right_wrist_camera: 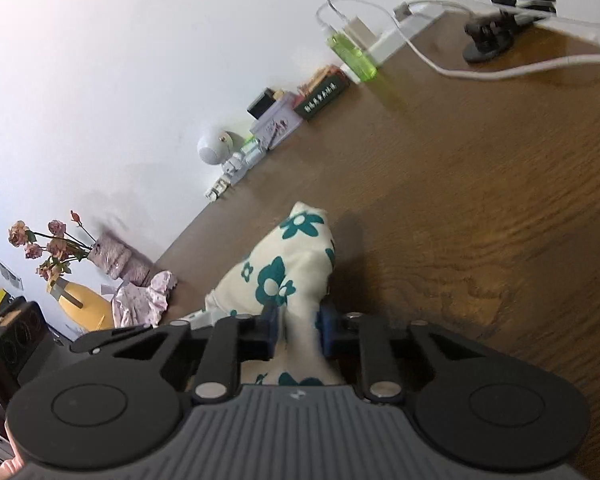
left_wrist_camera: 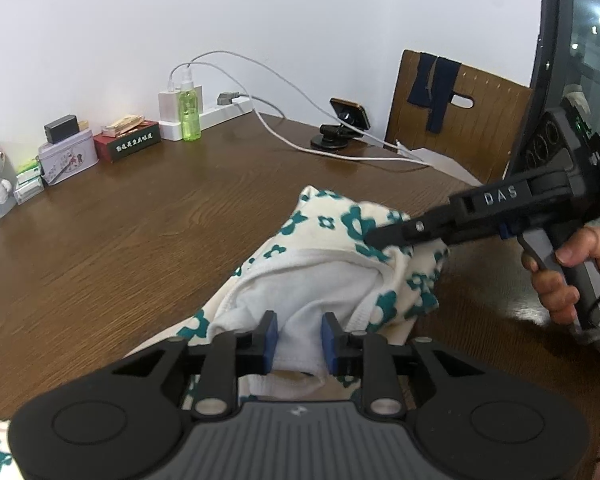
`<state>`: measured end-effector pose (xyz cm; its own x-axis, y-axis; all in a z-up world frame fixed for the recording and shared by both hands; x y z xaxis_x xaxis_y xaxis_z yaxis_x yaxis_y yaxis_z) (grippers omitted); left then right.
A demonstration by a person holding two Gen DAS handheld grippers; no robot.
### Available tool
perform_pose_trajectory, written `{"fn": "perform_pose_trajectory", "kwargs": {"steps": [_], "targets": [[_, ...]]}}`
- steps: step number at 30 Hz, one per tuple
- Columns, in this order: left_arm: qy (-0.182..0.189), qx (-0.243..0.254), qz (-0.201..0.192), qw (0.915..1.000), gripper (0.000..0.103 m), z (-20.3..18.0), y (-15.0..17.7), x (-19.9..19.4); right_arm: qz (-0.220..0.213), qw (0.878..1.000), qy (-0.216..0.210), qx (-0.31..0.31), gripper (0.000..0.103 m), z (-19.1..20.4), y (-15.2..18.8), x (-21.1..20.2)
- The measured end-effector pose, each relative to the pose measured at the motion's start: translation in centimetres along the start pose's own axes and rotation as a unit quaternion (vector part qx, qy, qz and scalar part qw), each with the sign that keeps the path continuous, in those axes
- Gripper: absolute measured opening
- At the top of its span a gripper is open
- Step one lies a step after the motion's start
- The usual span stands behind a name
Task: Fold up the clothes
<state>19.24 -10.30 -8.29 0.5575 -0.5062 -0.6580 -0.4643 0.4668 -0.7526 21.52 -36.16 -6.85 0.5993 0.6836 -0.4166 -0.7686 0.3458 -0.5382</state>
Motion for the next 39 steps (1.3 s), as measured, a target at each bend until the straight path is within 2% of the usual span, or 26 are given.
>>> {"fn": "perform_pose_trajectory", "kwargs": {"steps": [2, 4, 6, 7, 9, 12, 15, 18, 19, 22, 25, 28, 29, 32, 39], "targets": [[-0.004, 0.004, -0.007, 1.0, 0.028, 0.1, 0.0, -1.1, -0.009, 0.999, 0.01, -0.031, 0.017, 1.2, -0.6, -0.7], [-0.015, 0.009, -0.01, 0.9998, 0.034, 0.2, 0.1, -1.9, -0.016, 0.996, 0.039, -0.08, 0.017, 2.6, -1.5, -1.5], [-0.027, 0.009, -0.008, 0.9996, 0.034, 0.6, 0.3, -2.4, -0.022, 0.988, 0.078, -0.135, 0.017, 4.1, -2.5, -2.3], [-0.033, 0.009, -0.007, 0.9994, 0.034, 0.8, 0.4, -2.6, -0.025, 0.98, 0.104, -0.17, 0.017, 5.1, -2.9, -2.7], [-0.036, 0.005, -0.007, 0.9993, 0.033, 1.2, 0.6, -2.6, -0.035, 0.953, 0.166, -0.252, 0.017, 7.5, -3.3, -3.2], [-0.029, 0.01, -0.013, 0.9994, 0.032, 1.3, 0.2, -2.3, -0.04, 0.909, 0.222, -0.351, 0.017, 10.6, -2.4, -2.7], [-0.02, 0.047, -0.023, 0.9985, 0.03, 0.5, -1.2, -1.0, -0.03, 0.876, 0.242, -0.416, 0.017, 12.9, -0.8, -1.4], [-0.01, 0.078, 0.002, 0.9969, 0.022, -0.6, -2.3, 1.8, -0.026, 0.852, 0.257, -0.456, 0.017, 14.3, 0.6, -0.2], [-0.006, 0.084, 0.013, 0.9964, 0.021, -1.0, -2.4, 2.7, -0.025, 0.848, 0.258, -0.463, 0.017, 14.6, 0.9, 0.0], [0.013, 0.081, 0.008, 0.9966, 0.02, -1.1, -2.9, 4.5, -0.02, 0.848, 0.247, -0.469, 0.017, 15.6, 1.5, 0.2], [0.036, 0.047, 0.0, 0.9982, 0.021, -0.4, -3.1, 5.0, -0.012, 0.847, 0.235, -0.477, 0.017, 16.6, 2.4, 1.0], [0.046, 0.025, -0.001, 0.9986, 0.029, 0.6, -2.2, 3.4, -0.002, 0.843, 0.229, -0.486, 0.017, 17.2, 3.4, 2.0], [0.042, 0.025, -0.002, 0.9988, 0.033, 1.0, -1.8, 2.5, 0.002, 0.841, 0.228, -0.49, 0.017, 17.3, 3.7, 2.3], [0.024, 0.016, -0.007, 0.9995, 0.036, 2.4, -0.2, -0.6, 0.017, 0.836, 0.226, -0.5, 0.017, 17.2, 4.5, 3.4], [-0.015, -0.037, -0.05, 0.998, 0.036, 5.8, 1.9, -6.5, 0.053, 0.828, 0.208, -0.518, 0.018, 17.4, 7.5, 6.7]]}}
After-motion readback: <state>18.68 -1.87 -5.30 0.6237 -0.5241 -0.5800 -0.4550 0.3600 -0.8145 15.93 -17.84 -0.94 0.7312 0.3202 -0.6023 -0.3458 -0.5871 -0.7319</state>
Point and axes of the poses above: each gripper's, at about its wrist camera, not at the fingertips, and x roughly the way its jaws point, z to its left, y to its underside, the point moved 2 cm from there along x, roughly the way its jaws point, and after that the axes turned 3 degrees about x, right-handed, at the moved point
